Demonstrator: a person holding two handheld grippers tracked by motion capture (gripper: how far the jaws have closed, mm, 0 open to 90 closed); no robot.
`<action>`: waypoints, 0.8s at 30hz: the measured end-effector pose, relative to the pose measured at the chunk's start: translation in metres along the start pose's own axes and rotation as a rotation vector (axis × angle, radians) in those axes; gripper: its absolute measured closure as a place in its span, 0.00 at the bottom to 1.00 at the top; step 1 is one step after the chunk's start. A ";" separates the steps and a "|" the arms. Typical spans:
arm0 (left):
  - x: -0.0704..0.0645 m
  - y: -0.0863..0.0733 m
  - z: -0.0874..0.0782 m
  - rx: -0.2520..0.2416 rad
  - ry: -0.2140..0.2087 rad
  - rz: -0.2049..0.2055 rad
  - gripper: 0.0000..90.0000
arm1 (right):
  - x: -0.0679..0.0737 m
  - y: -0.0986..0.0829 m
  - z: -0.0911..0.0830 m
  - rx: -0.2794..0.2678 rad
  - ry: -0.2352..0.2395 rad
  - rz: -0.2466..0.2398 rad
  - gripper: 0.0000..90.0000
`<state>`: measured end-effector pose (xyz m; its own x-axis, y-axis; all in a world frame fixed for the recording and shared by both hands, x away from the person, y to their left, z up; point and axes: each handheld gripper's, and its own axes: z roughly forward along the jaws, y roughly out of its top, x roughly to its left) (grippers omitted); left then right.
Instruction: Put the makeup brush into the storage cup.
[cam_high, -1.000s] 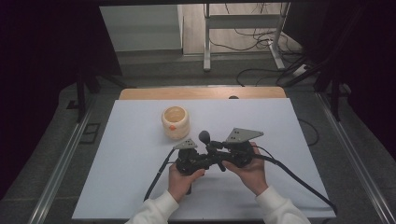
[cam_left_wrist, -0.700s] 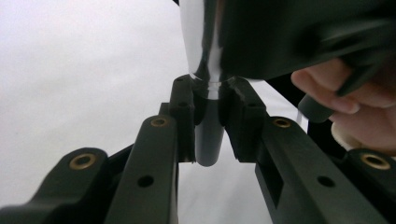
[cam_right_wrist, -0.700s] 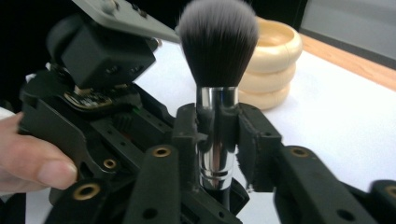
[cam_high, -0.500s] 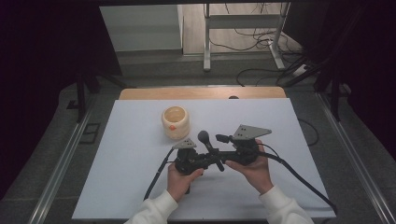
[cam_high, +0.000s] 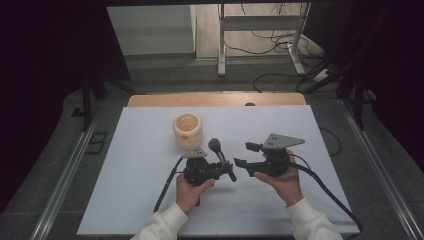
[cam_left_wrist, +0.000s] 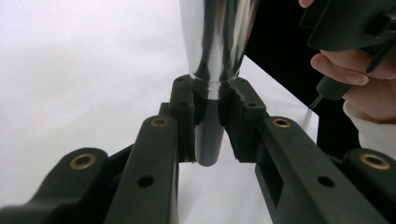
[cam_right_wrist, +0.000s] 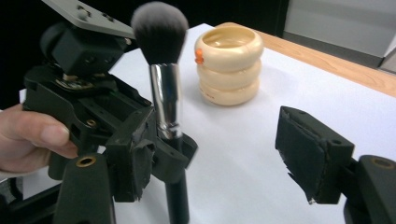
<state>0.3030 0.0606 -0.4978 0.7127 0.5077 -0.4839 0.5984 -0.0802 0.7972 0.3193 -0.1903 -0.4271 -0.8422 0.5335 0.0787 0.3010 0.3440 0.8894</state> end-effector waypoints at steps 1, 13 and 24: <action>0.000 0.000 0.000 -0.001 0.002 0.003 0.83 | -0.001 -0.001 -0.001 0.001 -0.001 0.004 0.33; 0.002 0.001 -0.005 0.001 0.011 0.017 0.83 | -0.013 -0.018 -0.007 0.059 -0.018 0.028 0.29; 0.002 0.002 -0.009 -0.003 0.018 0.031 0.83 | -0.022 -0.035 -0.011 0.114 -0.032 0.047 0.26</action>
<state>0.3022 0.0689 -0.4938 0.7245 0.5203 -0.4521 0.5745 -0.0934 0.8131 0.3219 -0.2229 -0.4552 -0.8120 0.5745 0.1031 0.3899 0.4024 0.8283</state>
